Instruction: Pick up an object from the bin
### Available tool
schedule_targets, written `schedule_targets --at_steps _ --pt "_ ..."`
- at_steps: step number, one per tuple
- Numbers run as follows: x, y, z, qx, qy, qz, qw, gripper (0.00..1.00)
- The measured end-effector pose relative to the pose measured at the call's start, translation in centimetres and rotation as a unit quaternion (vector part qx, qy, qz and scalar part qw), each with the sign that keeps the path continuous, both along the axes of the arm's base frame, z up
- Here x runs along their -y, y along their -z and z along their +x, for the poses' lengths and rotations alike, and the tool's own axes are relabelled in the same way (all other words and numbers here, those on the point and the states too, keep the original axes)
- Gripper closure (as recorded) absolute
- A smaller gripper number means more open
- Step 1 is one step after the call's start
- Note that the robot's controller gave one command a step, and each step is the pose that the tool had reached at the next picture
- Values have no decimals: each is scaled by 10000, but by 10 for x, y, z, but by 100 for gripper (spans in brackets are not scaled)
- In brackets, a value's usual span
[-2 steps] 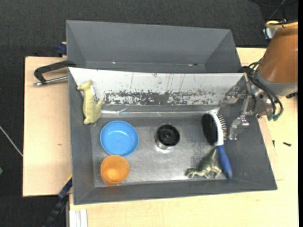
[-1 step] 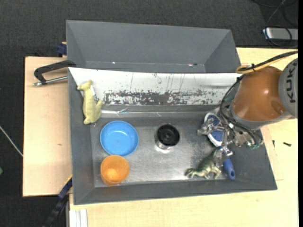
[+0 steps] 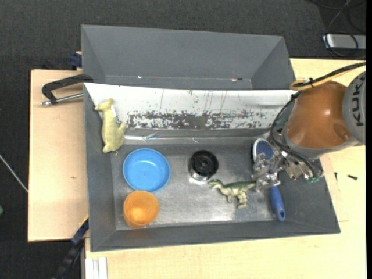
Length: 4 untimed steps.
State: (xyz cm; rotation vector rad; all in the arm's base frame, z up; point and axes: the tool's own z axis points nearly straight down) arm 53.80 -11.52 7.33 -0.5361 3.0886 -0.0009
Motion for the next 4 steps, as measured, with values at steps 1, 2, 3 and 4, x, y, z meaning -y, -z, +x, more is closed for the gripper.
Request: schedule_targets --at_steps 1,2,3,4 --pt "1 0 -1 -16 2 -4 10000 0" --pt "-13 -20 -13 -25 -431 1 9991 0" --pt "-17 1 -3 -27 494 6 9988 0" --pt "-36 0 -26 16 1784 11 9840 0"
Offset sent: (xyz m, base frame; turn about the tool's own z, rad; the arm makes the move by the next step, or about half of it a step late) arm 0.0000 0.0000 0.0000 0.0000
